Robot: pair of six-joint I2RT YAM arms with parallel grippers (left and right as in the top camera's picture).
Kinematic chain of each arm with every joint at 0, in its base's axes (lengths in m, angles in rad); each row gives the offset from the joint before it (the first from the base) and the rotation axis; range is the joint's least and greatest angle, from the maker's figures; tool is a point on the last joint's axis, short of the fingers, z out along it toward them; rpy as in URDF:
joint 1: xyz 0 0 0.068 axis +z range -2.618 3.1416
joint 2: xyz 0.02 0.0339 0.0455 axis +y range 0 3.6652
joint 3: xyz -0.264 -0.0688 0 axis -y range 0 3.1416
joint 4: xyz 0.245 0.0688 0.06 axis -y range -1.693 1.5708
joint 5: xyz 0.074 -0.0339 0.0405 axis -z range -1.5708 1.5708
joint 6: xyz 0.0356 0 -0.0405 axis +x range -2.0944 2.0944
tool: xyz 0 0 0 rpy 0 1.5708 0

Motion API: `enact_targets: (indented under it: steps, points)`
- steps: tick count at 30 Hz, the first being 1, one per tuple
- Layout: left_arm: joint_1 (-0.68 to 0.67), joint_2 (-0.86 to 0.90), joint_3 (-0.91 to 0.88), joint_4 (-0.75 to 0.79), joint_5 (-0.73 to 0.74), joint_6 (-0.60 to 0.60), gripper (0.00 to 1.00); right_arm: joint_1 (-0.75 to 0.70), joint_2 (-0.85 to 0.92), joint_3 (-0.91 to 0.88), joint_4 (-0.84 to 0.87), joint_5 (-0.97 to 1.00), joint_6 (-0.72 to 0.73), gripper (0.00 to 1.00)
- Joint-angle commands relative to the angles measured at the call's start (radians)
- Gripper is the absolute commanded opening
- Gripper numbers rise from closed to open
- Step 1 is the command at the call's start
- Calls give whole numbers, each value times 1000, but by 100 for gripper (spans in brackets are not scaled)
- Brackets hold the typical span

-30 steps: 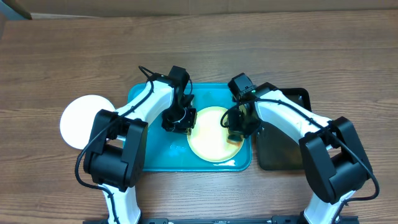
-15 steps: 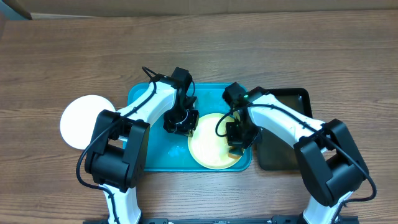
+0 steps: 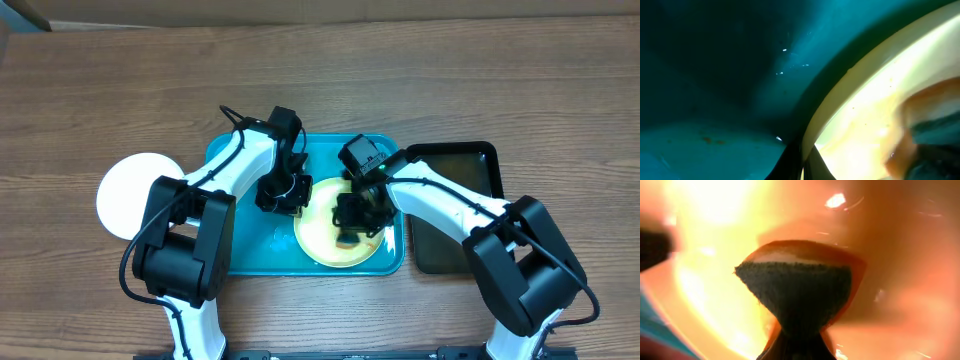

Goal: Clean dirty plates on tray and stack at the side
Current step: 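Scrub the yellow-green plate with the sponge while the left gripper holds it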

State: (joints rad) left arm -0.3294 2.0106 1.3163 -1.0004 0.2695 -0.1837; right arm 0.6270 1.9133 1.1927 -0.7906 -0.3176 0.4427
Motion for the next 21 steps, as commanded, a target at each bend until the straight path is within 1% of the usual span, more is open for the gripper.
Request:
enact_targets:
  steps: [1, 5, 8, 10, 12, 21]
  points:
    - [-8, 15, -12, 13, -13, -23, 4, -6, 20, 18, -10, -26, -46, 4]
    - [-8, 15, -12, 14, -13, -23, 4, -43, -16, 102, -162, 114, -46, 4]
    - [-7, 15, -12, 14, -13, -23, 4, -45, -67, 127, -262, 215, 19, 4]
    - [-7, 15, -12, 14, -13, -23, 4, -45, -75, 127, -302, 228, 37, 4]
    - [-7, 15, -12, 15, -13, -23, 4, -43, -75, 110, -308, 227, 42, 4]
    - [-7, 15, -12, 17, -13, -26, 4, -31, -72, 29, -203, 201, 52, 4]
